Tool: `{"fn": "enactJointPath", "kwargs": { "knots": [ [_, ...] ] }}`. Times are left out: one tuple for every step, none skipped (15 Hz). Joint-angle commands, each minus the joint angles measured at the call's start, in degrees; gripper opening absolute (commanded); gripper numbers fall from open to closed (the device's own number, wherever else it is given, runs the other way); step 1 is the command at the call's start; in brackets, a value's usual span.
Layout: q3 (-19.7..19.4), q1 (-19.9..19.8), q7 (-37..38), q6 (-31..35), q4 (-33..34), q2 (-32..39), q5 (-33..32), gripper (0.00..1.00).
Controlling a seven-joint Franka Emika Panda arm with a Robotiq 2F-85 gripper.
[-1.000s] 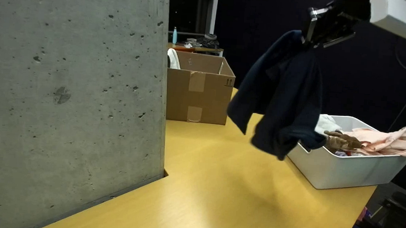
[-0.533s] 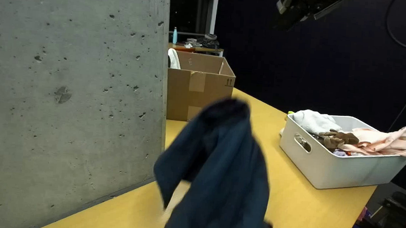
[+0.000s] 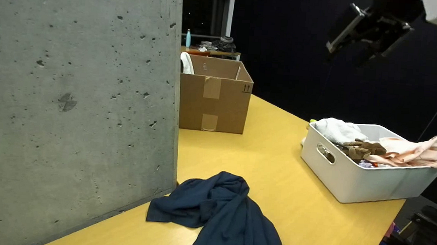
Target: Remove the blue cloth and the moose toy from basket, then wrap the moose toy with the blue cloth
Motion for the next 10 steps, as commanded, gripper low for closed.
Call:
{"fn": "enactJointPath", "kwargs": {
  "knots": [
    [-11.91, 3.75, -4.67, 0.28, -9.58, -4.91, 4.5, 1.0],
    [-14.57, 3.18, -5.3, 1.32, -11.62, -4.94, 4.67, 1.0],
    [-17.18, 2.6, -6.94, 3.39, -13.69, -4.44, 5.31, 1.0],
    [-19.27, 2.04, -7.73, 4.92, -14.71, -2.86, 5.47, 1.0],
    [-21.07, 1.88, -8.9, 6.6, -15.63, -1.72, 6.2, 1.0],
    [-22.52, 1.6, -9.54, 8.94, -16.17, 0.18, 6.56, 1.0],
    [-23.71, 1.62, -10.32, 10.25, -16.91, 0.96, 7.55, 1.0],
    [-24.83, 1.42, -10.85, 12.74, -16.94, 3.18, 8.13, 1.0],
    [-25.78, 1.48, -11.39, 14.29, -16.97, 4.59, 9.06, 1.0],
    [-26.62, 1.65, -11.84, 15.64, -16.28, 6.7, 10.03, 1.0]
  ]
}}
